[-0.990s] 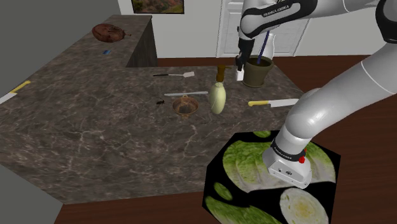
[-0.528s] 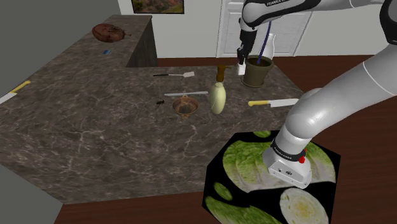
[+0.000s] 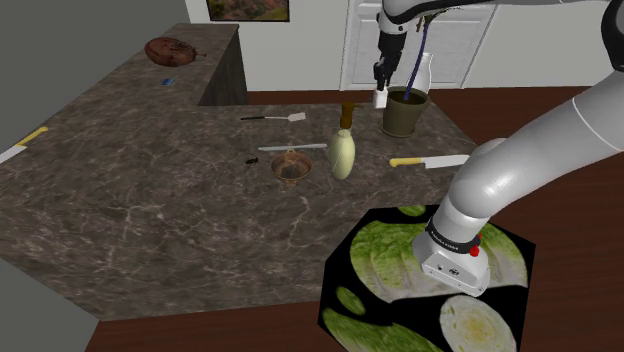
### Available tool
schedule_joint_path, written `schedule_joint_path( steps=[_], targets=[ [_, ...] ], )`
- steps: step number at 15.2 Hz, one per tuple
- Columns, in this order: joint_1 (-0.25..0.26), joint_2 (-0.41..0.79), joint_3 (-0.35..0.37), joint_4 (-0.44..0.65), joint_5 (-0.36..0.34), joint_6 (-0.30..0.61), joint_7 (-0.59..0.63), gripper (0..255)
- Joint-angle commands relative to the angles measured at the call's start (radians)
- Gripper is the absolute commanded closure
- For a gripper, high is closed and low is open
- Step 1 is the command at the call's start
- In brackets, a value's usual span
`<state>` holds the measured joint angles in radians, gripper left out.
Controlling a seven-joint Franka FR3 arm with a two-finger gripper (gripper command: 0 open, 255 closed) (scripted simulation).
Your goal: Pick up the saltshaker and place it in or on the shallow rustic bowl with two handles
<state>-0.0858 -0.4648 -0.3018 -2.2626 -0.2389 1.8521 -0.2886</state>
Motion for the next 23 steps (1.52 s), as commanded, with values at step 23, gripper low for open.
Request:
schedule_joint_path(
  steps=[23],
  targets=[
    [0.216, 0.269, 0.383, 0.325, 0.150, -0.127, 0.522, 255]
  ],
)
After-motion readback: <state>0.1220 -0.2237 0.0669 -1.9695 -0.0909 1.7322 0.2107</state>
